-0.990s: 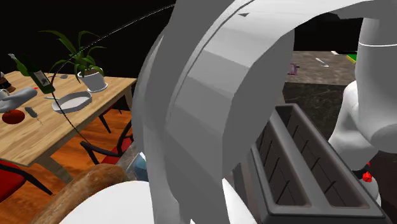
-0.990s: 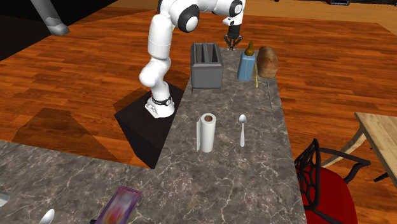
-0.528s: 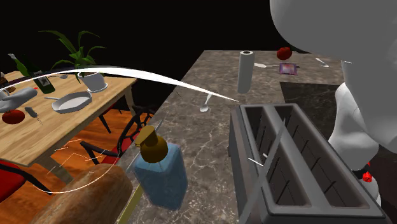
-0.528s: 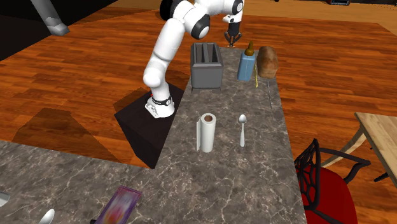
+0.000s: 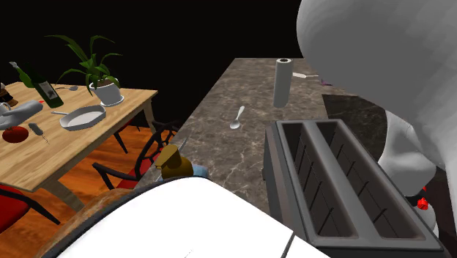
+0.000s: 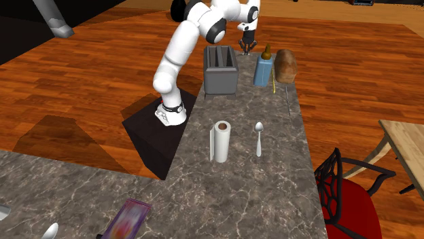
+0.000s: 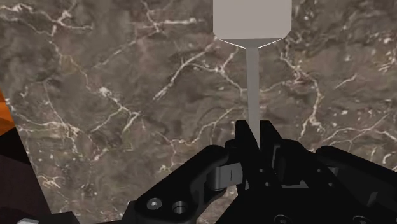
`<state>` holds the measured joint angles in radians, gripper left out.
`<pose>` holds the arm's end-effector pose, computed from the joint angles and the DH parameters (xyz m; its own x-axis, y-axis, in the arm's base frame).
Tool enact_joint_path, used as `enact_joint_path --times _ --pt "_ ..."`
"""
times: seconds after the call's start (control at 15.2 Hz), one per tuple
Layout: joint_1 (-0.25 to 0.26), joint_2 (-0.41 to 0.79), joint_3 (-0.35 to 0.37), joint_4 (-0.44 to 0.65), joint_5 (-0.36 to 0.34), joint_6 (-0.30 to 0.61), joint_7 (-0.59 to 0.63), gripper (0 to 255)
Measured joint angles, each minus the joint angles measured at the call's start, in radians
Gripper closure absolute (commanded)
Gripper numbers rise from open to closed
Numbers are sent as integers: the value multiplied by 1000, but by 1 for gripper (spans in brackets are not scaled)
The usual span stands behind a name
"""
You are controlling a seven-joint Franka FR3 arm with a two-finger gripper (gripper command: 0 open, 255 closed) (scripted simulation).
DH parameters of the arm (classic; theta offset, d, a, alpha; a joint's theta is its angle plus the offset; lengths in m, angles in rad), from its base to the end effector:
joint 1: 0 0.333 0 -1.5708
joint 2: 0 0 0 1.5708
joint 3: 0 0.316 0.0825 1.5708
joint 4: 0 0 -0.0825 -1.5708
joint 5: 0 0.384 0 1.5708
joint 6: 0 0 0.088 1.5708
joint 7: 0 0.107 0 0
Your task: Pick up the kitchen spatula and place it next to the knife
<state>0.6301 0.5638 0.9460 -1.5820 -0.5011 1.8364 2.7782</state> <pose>0.1284 0.6476 0.4078 0.4420 -0.8945 0.0668 -0.8965 -0.4430 -0.0004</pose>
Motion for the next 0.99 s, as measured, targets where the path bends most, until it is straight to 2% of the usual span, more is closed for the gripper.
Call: enact_joint_path --times 0.66,0.99 --pt "10 49 -34 -67 -47 99 31 255" --pt "12 55 -38 -72 -52 109 34 255"
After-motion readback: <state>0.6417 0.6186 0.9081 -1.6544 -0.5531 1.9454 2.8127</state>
